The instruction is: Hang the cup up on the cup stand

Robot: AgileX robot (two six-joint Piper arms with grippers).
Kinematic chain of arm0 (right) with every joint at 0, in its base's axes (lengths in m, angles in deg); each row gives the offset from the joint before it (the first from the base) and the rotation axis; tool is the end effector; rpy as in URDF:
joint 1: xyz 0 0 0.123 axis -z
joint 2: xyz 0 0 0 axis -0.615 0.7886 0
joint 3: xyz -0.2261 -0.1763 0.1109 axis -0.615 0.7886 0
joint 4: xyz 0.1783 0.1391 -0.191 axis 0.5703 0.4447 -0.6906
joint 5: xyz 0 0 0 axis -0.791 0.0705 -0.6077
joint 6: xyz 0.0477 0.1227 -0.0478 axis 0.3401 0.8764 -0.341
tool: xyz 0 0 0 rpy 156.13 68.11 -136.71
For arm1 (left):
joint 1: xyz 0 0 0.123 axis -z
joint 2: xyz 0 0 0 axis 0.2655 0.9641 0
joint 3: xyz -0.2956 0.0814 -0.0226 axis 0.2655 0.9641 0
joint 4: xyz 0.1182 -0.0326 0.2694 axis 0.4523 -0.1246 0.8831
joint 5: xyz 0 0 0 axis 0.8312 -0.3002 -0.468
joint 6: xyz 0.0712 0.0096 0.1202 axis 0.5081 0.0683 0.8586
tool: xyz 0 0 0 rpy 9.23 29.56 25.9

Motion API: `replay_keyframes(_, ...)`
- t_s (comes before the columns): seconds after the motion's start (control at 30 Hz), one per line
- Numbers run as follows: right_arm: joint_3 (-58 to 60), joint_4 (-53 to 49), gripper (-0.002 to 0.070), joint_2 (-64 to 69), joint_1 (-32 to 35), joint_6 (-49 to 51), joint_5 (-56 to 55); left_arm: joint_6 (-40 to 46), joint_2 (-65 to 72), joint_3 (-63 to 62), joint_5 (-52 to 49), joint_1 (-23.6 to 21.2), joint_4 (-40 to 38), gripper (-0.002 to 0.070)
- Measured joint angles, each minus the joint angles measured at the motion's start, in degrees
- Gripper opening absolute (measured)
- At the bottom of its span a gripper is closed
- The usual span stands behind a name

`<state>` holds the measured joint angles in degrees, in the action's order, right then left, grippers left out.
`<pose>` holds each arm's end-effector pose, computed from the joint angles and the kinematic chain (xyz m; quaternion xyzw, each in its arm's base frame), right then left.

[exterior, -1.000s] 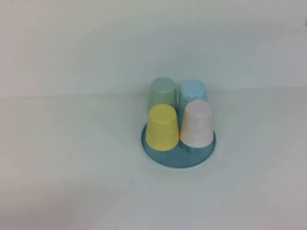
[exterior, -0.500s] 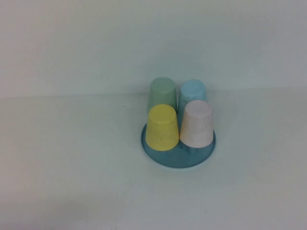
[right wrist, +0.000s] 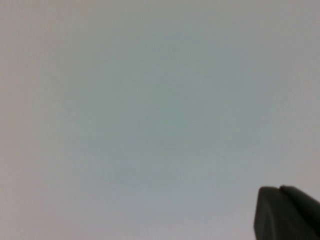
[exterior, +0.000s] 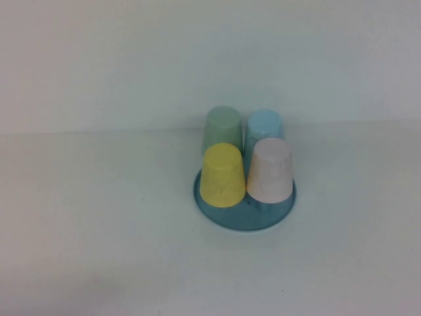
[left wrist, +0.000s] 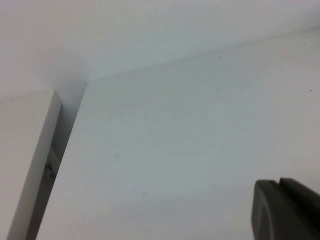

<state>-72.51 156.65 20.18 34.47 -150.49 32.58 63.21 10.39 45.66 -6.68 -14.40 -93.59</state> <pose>0.1970 0.0063 0.4084 -0.0127 0.6543 -0.0006 0.7562 0.1229 -0.0080 0.1753 0.0600 0.7757 0.0112 0.6281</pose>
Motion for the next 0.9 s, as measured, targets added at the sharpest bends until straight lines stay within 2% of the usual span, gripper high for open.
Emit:
replay_keyframes(0.17,15.81,0.0,-0.0001,-14.07,7.07,2.75,1.73,0.0,0.0,0.0,0.0,0.0,0.0,-0.0001)
replay_keyframes(0.33,23.77,0.0,-0.0001,-26.72,10.41,3.25,1.96,0.0,0.0,0.0,0.0,0.0,0.0,-0.0001)
replay_keyframes(0.5,25.4,0.0,-0.0001,-34.13,11.22,3.25,1.35,0.0,0.0,0.0,0.0,0.0,0.0,-0.0001)
replay_keyframes(0.9,27.18,0.0,-0.0001,-34.96,11.4,-2.6,0.95,0.0,0.0,0.0,0.0,0.0,0.0,-0.0001)
